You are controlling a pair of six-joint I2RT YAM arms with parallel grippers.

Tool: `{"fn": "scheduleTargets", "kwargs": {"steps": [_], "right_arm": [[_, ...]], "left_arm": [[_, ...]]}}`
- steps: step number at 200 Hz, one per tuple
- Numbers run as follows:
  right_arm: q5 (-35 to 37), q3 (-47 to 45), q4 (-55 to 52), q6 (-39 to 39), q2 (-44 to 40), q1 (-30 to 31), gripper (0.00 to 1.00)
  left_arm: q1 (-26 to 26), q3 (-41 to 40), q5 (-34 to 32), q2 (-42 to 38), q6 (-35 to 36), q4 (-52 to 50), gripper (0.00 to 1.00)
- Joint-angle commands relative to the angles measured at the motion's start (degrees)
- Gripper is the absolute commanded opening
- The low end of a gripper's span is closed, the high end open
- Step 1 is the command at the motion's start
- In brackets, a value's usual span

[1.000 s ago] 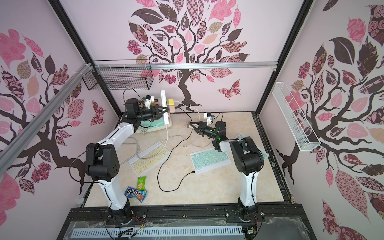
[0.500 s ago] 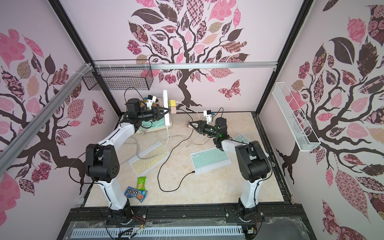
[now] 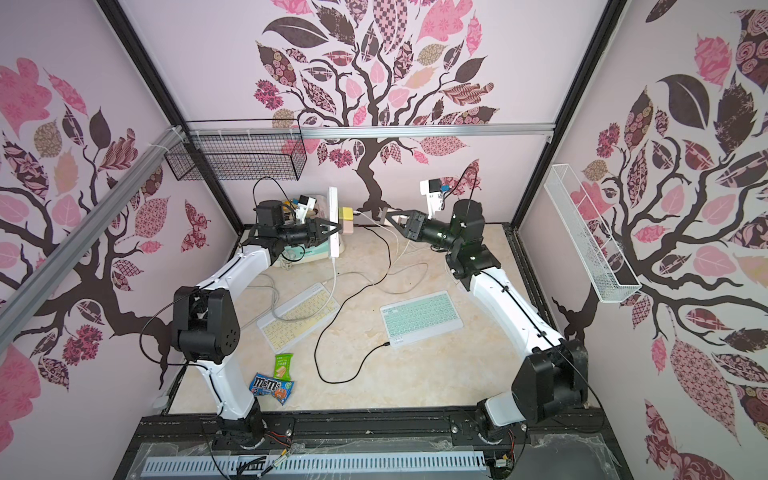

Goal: Unplug the wireless keyboard
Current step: Remove the plug from the socket, then place the socket at the center of the board.

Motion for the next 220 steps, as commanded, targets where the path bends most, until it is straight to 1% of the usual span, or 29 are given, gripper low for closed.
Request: {"fn": "scheduleTargets", "kwargs": {"steps": [1,20,39,52,67,84,138,170,196,202,207,220], "right_arm": [[3.99,4.39,-6.67,-2.84,-2.86,-0.47,0.0],[6.85,3.53,-8.4,-1.75,-3.67,-0.47,0.0],[8.69,-0.17,-9.32,0.35,-3.75,-0.48,0.0],[8.41,-3.23,-8.73,2.06,-3.59,-0.47,0.0],[7.67,-6.58,-7.86,3.59,-3.34,-0.38,0.0],[7.83,-9.04,-8.29,3.52,-3.03,-0.45,0.0],[8.65,-12.62,-9.77,2.18,-1.57,-0.38,0.0],[8.51,-13.98,-9.74,1.65,0.08,-0.43,0.0],[8.09,-14.43,-9.33,1.69,1.48,-0.39,0.0],[8.03,-14.52,-9.18,1.65,1.71,-0.38,0.0],[8.05,-14.54,-9.16,1.57,1.92,-0.38,0.0],[8.01,-14.74,-9.17,1.33,2.4,-0.43,0.0]], "left_arm": [[-0.08,3.74,0.9,1.04,6.32,-3.27,0.0],[-0.41,6.17,-0.09,2.89,11.59,-9.14,0.0],[-1.3,9.03,-0.65,5.99,16.84,-14.45,0.0],[-2.11,10.96,-0.74,8.5,19.36,-17.05,0.0],[-2.97,12.23,-1.57,11.25,20.17,-17.37,0.0],[-3.74,13.19,-2.13,14.26,19.78,-16.51,0.0],[-6.02,19.75,-6.2,24.49,23.46,-21.68,0.0],[-6.44,20.74,-7.34,27.88,22.94,-21.75,0.0],[-6.49,21.86,-9.0,29.63,22.16,-22.47,0.15],[-6.51,21.9,-9.44,29.91,21.95,-22.62,0.26],[-6.55,23.85,-9.69,30.05,21.89,-22.87,0.33],[-6.6,24.45,-10.13,30.24,22.03,-23.41,0.43]]}}
